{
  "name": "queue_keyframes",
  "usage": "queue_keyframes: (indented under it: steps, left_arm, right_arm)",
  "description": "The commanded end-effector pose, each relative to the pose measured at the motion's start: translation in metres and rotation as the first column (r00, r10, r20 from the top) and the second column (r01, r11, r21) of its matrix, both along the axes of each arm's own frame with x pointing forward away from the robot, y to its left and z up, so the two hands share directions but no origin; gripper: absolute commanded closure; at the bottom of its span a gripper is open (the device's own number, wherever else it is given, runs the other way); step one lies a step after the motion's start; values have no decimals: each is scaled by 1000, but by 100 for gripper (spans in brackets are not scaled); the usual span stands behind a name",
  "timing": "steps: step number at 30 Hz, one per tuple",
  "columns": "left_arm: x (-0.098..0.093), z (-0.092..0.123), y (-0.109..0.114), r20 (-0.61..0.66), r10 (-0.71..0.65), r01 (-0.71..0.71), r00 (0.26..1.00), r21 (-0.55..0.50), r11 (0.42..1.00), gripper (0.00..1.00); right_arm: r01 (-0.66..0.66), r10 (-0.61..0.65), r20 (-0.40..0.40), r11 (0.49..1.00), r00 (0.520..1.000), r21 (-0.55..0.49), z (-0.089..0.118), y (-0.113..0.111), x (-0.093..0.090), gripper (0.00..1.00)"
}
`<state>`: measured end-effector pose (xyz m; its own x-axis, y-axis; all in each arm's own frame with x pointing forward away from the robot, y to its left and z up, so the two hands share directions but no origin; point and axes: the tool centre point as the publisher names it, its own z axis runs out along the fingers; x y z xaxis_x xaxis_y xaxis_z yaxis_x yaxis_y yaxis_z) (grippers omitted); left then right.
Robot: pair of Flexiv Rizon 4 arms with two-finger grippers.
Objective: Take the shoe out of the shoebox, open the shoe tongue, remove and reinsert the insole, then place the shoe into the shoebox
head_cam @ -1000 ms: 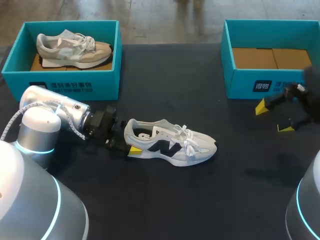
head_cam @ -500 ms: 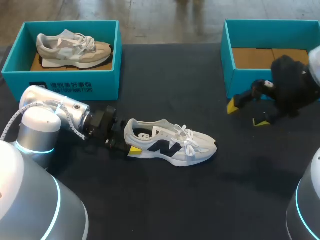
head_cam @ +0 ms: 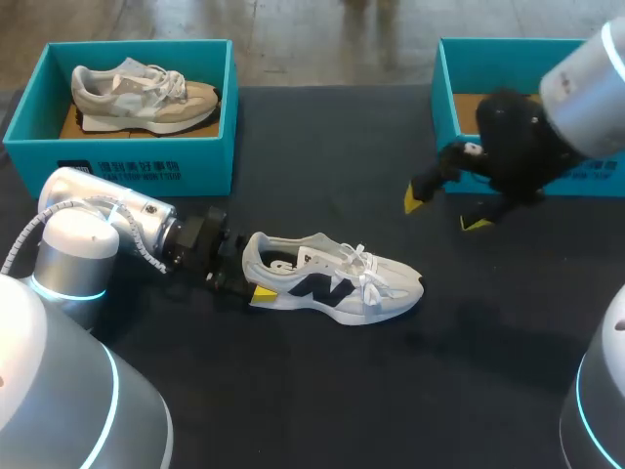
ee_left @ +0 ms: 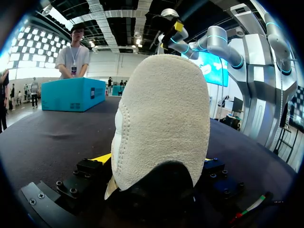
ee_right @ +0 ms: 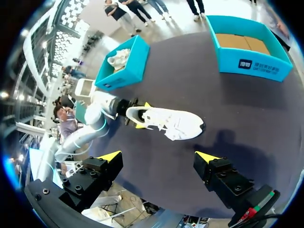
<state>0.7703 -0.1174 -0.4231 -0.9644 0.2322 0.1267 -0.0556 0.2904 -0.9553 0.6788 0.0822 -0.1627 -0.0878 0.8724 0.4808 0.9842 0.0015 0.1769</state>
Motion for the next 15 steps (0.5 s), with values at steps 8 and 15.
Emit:
queue_keyframes:
  steps: [8,15]
  left_arm:
    - [0,1,1,0,0,0,1000,2,1000,100]
    - [0,1,1,0,0,0,1000,2,1000,100]
  right_arm:
    - [73,-71,17,978,997,-197,-16,51,18,0]
    - [119,-106,61,950,992,-288,-23,78,25,0]
